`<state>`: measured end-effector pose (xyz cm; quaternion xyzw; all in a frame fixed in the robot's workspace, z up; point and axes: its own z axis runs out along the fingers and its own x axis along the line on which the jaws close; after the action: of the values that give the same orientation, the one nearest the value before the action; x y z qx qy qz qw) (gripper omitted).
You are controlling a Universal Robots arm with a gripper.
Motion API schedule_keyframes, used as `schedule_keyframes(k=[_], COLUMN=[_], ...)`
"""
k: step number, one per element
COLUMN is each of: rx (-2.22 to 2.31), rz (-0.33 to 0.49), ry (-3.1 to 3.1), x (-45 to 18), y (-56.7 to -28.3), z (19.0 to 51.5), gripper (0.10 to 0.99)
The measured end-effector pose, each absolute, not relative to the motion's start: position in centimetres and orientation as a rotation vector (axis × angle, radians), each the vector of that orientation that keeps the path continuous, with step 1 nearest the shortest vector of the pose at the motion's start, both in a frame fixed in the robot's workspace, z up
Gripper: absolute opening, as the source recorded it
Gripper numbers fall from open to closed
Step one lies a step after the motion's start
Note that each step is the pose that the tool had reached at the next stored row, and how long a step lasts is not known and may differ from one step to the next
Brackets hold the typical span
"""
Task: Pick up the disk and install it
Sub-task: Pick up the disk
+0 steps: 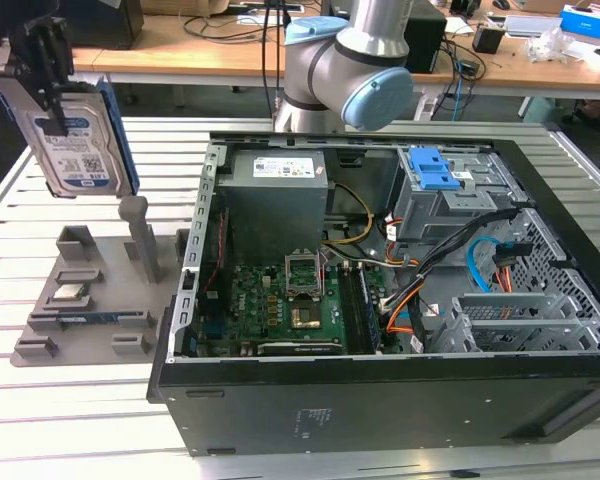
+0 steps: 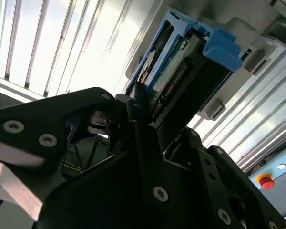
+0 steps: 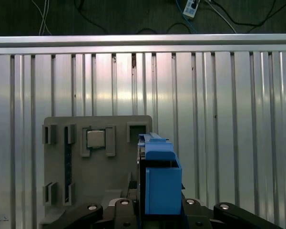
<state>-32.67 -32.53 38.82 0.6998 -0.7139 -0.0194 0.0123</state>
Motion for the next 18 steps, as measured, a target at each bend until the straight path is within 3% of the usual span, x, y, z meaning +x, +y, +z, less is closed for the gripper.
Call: schedule_keyframes(k=[18], rx=[2.18], rz=[-0.064], ry=[-2.224], x=[-32.4], y=[-32.1], z=[40.9], gripper=[0.361])
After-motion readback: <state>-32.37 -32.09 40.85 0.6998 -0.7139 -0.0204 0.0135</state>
